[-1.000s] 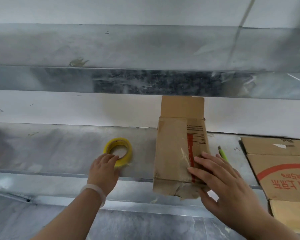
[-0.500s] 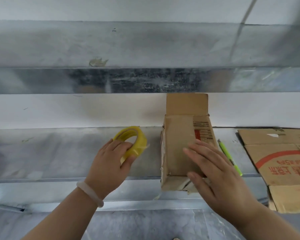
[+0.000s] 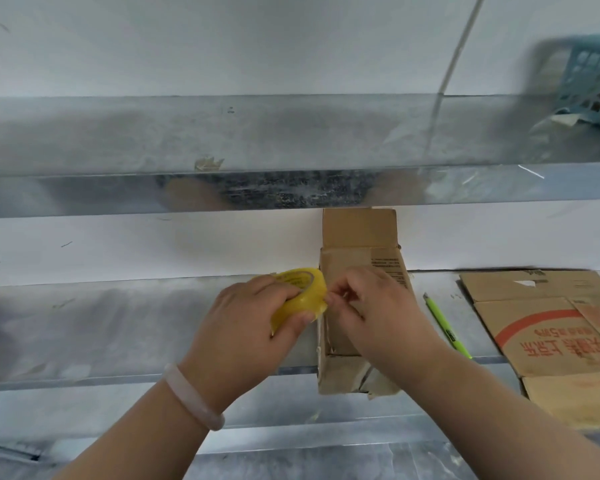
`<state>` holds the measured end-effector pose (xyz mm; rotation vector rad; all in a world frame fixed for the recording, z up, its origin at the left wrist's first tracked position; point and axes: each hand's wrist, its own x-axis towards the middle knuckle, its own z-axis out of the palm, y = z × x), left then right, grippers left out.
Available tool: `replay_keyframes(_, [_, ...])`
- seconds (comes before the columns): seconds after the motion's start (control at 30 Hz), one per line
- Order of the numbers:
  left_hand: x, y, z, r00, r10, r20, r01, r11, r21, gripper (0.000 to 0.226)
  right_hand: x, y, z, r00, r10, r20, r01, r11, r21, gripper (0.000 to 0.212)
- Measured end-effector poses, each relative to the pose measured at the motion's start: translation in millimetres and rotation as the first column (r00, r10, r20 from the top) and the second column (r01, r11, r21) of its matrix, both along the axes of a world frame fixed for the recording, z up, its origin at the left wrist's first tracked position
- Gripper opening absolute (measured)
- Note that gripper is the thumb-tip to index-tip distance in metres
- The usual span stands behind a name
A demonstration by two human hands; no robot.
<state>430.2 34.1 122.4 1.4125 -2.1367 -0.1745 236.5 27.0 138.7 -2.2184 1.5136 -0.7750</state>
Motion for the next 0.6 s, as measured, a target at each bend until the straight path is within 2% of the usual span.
replay_keyframes(0.13, [-1,2,9,0.998,0.035,0.057,-0.034,0.999,-0.024,0.047,-6,7,11,0.995,-0.046,0.09,0.036,0.993,0.11,0.028])
replay_keyframes(0.23, [-2,2,19,0.986,0.121,0.116,-0.126,0.991,0.04,0.06,-11,14,19,0.986,-0.072,0.152,0.043,0.982,0.185,0.023])
replay_keyframes(0.37, [-8,4,27,0.984,0.125,0.124,-0.129,0.991,0.022,0.062,-10,21,25,0.908,-0.165,0.384,0.007,0.925,0.381,0.013])
replay_keyframes(0.4, [-8,5,28,0.984,0.121,0.134,-0.123,0.992,0.005,0.063,-10,22,27,0.893,-0.166,0.418,-0.02,0.913,0.406,0.017])
replay_keyframes(0.47, [-7,6,29,0.982,0.116,0.149,-0.113,0.993,-0.025,0.063,-11,24,29,0.897,-0.17,0.409,-0.016,0.91,0.414,0.03])
replay_keyframes(0.53, [-6,7,32,0.982,0.103,0.157,-0.102,0.995,-0.017,0.064,-12,25,30,0.907,-0.206,0.367,0.049,0.917,0.395,0.024])
replay_keyframes(0.6, [-3,8,32,0.99,0.062,0.126,-0.067,0.997,0.037,0.064,-15,24,29,0.886,-0.239,0.396,0.084,0.925,0.37,0.015])
